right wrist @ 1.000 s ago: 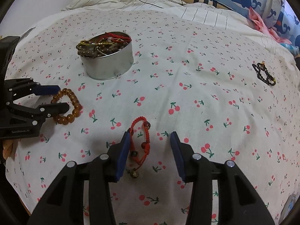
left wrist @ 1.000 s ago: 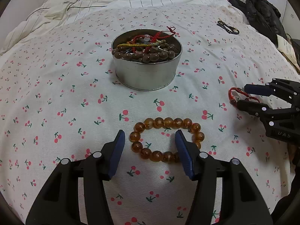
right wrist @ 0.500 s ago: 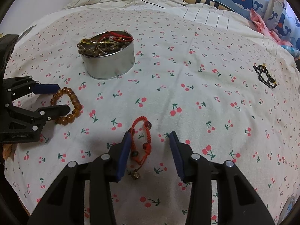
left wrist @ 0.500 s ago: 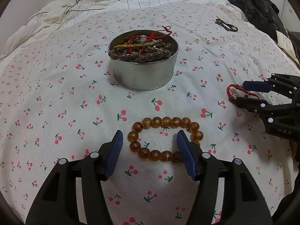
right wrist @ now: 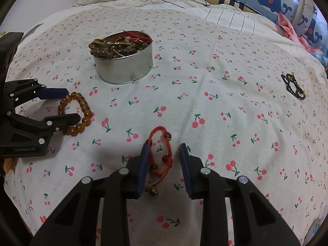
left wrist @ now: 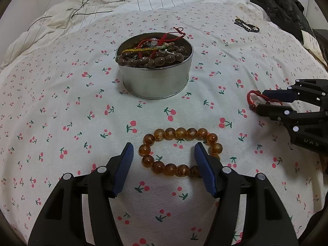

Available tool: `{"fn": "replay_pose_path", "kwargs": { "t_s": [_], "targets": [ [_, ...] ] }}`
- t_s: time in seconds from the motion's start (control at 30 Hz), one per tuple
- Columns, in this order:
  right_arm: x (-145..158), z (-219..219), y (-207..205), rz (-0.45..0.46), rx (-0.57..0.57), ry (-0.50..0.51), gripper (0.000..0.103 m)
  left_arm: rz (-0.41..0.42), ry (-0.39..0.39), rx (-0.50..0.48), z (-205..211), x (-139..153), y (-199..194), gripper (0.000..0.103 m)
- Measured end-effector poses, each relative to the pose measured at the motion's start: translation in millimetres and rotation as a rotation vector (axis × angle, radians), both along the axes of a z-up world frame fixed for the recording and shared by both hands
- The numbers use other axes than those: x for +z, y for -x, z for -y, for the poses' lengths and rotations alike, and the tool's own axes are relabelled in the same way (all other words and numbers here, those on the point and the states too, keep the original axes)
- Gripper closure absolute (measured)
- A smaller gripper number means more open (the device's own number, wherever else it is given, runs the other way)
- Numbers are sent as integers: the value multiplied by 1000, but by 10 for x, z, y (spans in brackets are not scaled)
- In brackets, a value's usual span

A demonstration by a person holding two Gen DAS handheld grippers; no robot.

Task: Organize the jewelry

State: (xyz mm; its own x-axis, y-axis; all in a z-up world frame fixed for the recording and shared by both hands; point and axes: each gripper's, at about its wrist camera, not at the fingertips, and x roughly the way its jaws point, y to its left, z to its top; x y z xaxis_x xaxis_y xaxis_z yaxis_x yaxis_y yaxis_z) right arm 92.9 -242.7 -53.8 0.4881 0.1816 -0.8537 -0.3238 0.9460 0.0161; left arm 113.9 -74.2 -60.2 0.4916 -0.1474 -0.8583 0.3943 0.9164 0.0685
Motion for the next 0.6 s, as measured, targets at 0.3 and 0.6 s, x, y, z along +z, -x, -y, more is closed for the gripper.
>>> {"fn": "replay_pose_path", "kwargs": {
  "t_s": [0.3,0.6],
  "targets": [
    [17,11,10,-3,1,-17,88,8,10,-48,72,-2,44,55],
    [-29,36,-38,-36,-5,-23,85,6,24,-80,121,10,77,80]
  ]
}}
